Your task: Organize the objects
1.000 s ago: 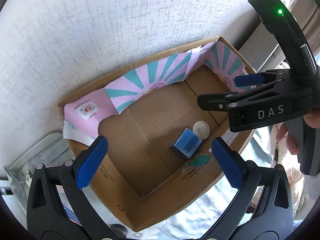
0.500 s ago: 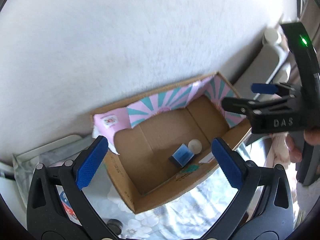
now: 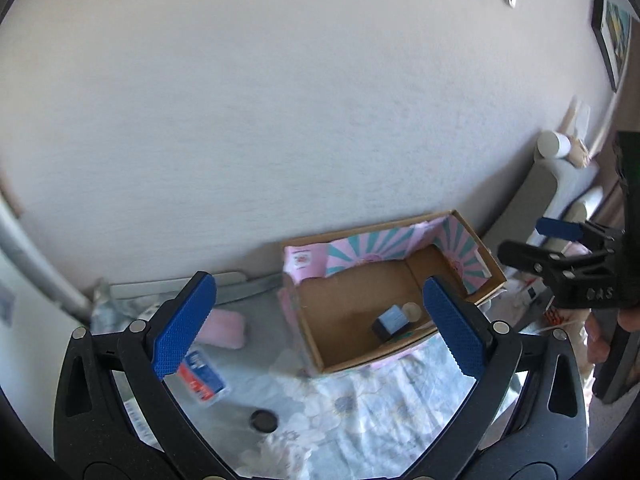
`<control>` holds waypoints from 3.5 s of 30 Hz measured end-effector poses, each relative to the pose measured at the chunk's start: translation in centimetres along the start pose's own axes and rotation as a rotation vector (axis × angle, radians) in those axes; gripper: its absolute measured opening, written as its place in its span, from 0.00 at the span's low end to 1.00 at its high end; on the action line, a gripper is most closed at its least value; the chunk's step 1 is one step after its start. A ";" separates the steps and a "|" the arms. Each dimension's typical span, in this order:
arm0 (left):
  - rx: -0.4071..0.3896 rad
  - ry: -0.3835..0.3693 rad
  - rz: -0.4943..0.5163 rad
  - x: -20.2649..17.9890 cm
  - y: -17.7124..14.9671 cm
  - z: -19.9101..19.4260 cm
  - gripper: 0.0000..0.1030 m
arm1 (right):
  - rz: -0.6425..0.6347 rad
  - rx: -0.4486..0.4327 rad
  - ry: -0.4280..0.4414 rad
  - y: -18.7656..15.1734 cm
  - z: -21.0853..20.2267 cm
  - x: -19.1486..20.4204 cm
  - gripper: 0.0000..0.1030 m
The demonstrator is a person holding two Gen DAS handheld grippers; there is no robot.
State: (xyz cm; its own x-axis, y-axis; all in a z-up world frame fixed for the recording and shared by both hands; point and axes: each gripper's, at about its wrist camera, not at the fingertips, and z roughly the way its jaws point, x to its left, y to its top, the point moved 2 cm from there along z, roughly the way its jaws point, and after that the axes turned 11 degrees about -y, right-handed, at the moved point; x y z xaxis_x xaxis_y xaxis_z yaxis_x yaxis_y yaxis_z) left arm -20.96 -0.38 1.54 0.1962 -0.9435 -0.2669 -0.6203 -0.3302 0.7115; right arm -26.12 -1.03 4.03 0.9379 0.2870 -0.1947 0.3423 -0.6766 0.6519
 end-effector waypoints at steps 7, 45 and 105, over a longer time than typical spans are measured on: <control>-0.043 0.116 -0.029 2.1 -2.7 -5.6 1.00 | -0.079 -0.080 0.101 -2.1 -3.8 4.2 1.00; 0.049 0.337 -0.447 14.6 -19.5 -9.4 1.00 | -0.518 -0.150 0.435 -15.1 -1.6 22.3 1.00; 0.308 0.391 -0.539 23.3 -18.7 5.8 0.91 | -1.070 0.015 0.695 -17.0 12.0 28.3 0.32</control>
State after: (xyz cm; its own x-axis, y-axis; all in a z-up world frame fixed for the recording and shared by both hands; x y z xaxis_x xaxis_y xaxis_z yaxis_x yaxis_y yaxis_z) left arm -9.23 -16.08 -21.78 0.7551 -0.6115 -0.2363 -0.5351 -0.7832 0.3168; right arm -4.77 10.48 -21.35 -0.0300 0.9814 -0.1898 0.9109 0.1050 0.3991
